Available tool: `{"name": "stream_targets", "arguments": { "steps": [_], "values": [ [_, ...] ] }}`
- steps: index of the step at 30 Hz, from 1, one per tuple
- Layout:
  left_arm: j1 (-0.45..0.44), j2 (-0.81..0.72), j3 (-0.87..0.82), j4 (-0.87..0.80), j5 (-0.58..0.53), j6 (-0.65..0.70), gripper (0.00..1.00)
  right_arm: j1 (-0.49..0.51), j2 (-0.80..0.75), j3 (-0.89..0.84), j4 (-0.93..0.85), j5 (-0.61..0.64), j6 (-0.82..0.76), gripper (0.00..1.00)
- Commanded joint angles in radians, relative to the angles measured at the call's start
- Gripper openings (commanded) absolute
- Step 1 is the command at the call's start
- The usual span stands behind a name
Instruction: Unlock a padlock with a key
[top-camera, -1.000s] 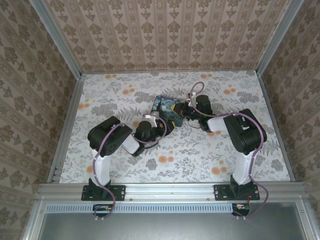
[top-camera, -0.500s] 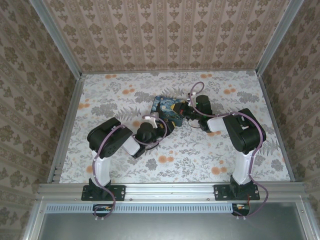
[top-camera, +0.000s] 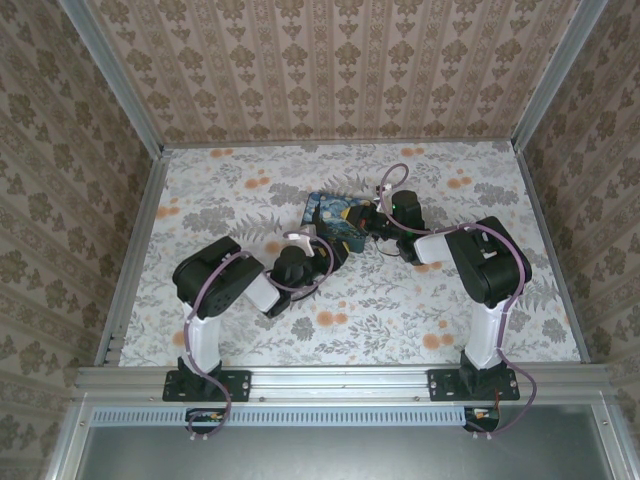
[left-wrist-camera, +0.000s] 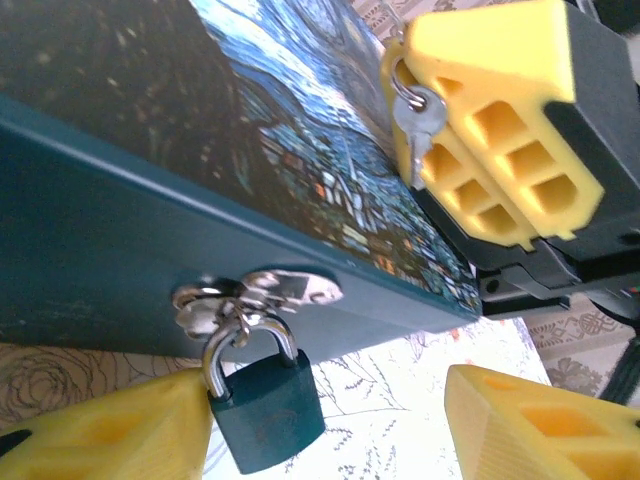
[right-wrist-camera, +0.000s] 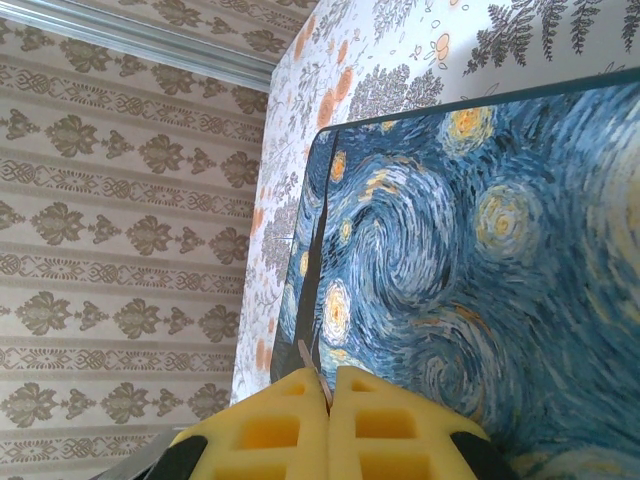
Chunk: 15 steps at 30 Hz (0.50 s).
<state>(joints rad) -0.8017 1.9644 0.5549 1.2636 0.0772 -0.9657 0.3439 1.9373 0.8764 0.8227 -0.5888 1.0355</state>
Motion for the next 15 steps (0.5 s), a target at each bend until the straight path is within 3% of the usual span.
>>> {"name": "stream_targets", "arguments": {
  "steps": [1, 15],
  "values": [
    [-0.012, -0.051, -0.008, 0.032, -0.015, -0.008, 0.63, 0.005, 0.054, -0.024, -0.070, -0.006, 0.011, 0.00],
    [-0.019, -0.013, -0.005, 0.043, -0.048, -0.052, 0.62, 0.005, 0.067, -0.028, -0.054, -0.005, 0.022, 0.00]
  ]
}}
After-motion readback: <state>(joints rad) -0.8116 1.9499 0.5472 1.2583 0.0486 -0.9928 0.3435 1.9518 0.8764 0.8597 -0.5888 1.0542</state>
